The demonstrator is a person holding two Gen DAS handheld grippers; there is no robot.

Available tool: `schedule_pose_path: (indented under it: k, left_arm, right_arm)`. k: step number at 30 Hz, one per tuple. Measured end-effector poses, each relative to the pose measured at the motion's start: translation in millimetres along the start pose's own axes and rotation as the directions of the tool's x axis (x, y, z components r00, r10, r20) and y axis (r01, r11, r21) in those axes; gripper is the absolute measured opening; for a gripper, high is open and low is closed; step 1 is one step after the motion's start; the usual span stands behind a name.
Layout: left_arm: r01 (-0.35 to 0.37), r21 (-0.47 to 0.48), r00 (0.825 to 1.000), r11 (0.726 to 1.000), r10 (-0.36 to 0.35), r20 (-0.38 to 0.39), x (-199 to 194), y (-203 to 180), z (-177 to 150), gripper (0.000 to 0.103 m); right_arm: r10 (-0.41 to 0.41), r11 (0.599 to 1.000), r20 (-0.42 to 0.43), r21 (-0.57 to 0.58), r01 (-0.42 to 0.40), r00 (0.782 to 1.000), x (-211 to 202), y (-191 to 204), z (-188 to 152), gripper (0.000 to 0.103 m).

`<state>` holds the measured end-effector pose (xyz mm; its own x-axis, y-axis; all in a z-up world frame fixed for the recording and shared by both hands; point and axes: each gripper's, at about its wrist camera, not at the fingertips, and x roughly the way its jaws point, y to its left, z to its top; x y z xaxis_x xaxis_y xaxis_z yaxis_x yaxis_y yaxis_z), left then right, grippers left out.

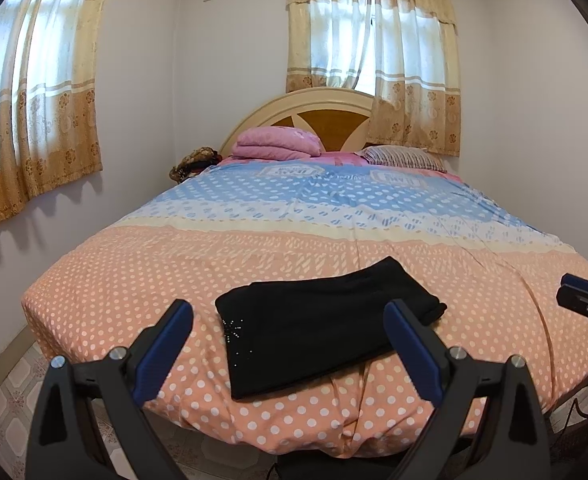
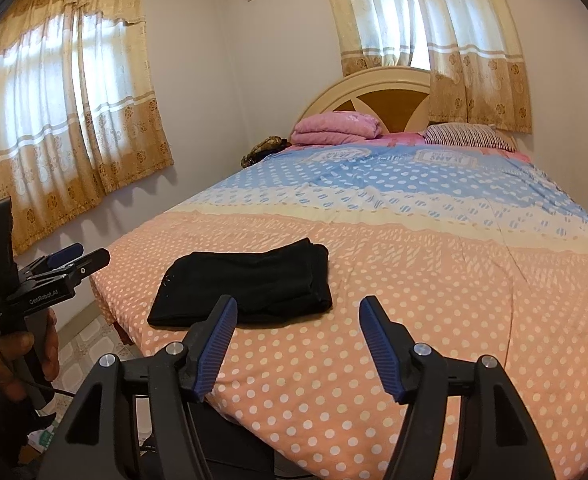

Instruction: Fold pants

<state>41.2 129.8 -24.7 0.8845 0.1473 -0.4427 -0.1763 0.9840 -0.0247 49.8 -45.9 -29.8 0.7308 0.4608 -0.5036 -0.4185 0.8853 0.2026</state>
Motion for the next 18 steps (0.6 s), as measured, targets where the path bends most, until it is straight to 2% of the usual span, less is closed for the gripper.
schedule_pose_path:
  k: [18]
  left_arm:
    - [-0.001, 0.002, 1.000, 1.000, 0.001, 0.002, -0.4, 0.3, -1.0, 0.100]
  right_arm:
    - [-0.010, 1.000, 0.003, 0.006, 0.010, 1.000, -2.2, -2.4, 1.9, 0.067]
